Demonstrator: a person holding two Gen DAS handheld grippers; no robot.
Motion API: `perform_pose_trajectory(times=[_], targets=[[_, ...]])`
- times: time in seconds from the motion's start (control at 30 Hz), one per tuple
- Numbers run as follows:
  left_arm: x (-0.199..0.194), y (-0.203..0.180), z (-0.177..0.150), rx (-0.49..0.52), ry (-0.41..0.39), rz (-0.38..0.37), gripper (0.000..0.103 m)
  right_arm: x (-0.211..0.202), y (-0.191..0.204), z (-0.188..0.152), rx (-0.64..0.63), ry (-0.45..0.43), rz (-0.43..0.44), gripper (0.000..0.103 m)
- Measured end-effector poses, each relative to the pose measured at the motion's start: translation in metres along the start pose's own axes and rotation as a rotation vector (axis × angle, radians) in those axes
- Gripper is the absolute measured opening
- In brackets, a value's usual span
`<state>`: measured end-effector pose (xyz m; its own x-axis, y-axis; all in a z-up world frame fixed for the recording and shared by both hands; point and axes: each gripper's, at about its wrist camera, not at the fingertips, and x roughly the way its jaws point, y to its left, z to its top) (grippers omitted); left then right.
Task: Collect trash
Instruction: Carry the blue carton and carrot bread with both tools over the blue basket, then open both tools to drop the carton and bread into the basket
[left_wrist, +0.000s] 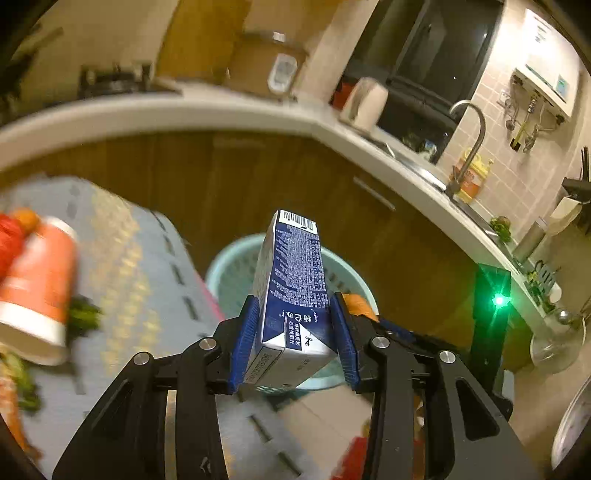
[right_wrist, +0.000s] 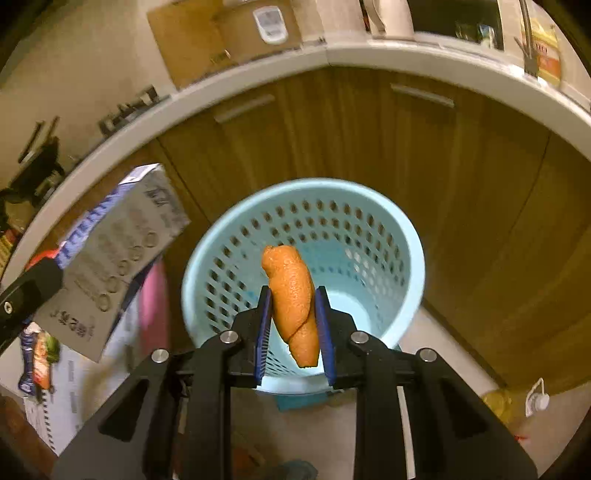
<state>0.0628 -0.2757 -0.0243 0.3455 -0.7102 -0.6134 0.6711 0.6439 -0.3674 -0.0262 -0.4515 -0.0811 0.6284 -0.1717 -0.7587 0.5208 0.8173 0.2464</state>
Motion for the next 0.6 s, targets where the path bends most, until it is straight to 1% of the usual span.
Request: perform_pose_trajectory(times=[0.03,0.1,0.17,0.27,0.3,0.33,0.4,0.43,0.5,0.53,0.6], targets=[[0.012,0.002,-0.001,-0.012,0.023,-0.012,0.038,0.005,-0.001,0.0,0.003,0.014,-0.009,0.021],[0.032,0.005,-0.003,-0.03,0.055,-0.005,0.038,0.017,-0.005,-0.002,0.005,0.051,-0.034,0.021],[0.052,0.009,-0.006,-0.052,0.108,-0.007,0.039,0.026,-0.007,-0.003,0.008,0.083,-0.048,0.021],[0.068,0.01,-0.01,-0.05,0.155,-0.008,0.039,0.039,-0.012,-0.004,0.023,0.124,-0.059,0.023],[0.07,0.01,-0.011,-0.045,0.159,-0.006,0.041,0.042,-0.015,-0.006,0.027,0.13,-0.061,0.023],[0.072,0.008,-0.011,-0.034,0.162,0.003,0.048,0.045,-0.017,-0.006,0.032,0.139,-0.057,0.024],[0.07,0.006,-0.011,-0.025,0.147,0.025,0.049,0.05,-0.018,-0.007,0.04,0.153,-0.053,0.024],[0.069,0.007,-0.011,-0.022,0.141,0.032,0.052,0.051,-0.018,-0.007,0.044,0.155,-0.054,0.024],[0.063,0.01,-0.011,-0.031,0.131,0.029,0.055,0.052,-0.018,-0.006,0.05,0.152,-0.053,0.024],[0.056,0.013,-0.009,-0.035,0.122,0.031,0.056,0.051,-0.017,-0.006,0.052,0.15,-0.054,0.025],[0.05,0.014,-0.007,-0.039,0.11,0.037,0.058,0.047,-0.017,-0.005,0.044,0.141,-0.056,0.032]])
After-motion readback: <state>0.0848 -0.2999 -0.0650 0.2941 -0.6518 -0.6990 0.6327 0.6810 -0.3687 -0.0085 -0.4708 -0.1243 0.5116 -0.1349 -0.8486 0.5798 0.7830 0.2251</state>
